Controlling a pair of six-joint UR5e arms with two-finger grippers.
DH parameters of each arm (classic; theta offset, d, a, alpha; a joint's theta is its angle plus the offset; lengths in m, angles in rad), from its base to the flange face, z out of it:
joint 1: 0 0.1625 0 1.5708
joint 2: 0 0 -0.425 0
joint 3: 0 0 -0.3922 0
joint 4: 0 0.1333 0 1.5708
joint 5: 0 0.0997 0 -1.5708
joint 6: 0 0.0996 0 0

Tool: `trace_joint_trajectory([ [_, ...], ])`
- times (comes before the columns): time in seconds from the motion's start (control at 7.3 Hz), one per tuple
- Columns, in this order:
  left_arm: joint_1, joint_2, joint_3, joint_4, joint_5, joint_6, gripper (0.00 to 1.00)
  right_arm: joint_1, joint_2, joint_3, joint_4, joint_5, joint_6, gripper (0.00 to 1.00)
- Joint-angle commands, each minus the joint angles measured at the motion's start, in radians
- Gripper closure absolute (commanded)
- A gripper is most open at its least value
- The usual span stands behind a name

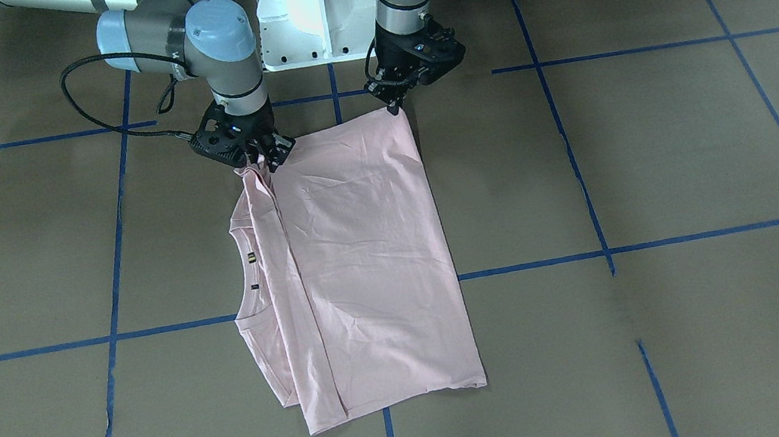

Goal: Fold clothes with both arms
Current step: 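Grasp the near edge of the shirt with both grippers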

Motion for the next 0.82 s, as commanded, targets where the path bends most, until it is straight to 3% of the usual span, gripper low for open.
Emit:
trace_joint_trajectory([
  [0.0,0.000,0.000,0.002,-0.002,0.000,0.000,1.00,0.000,0.002,0.006,0.010,-0.005,0.007,1.00],
  [0.69,0.000,-0.002,-0.012,0.002,-0.003,0.000,1.00,0.000,0.008,0.061,0.023,-0.004,0.049,1.00],
])
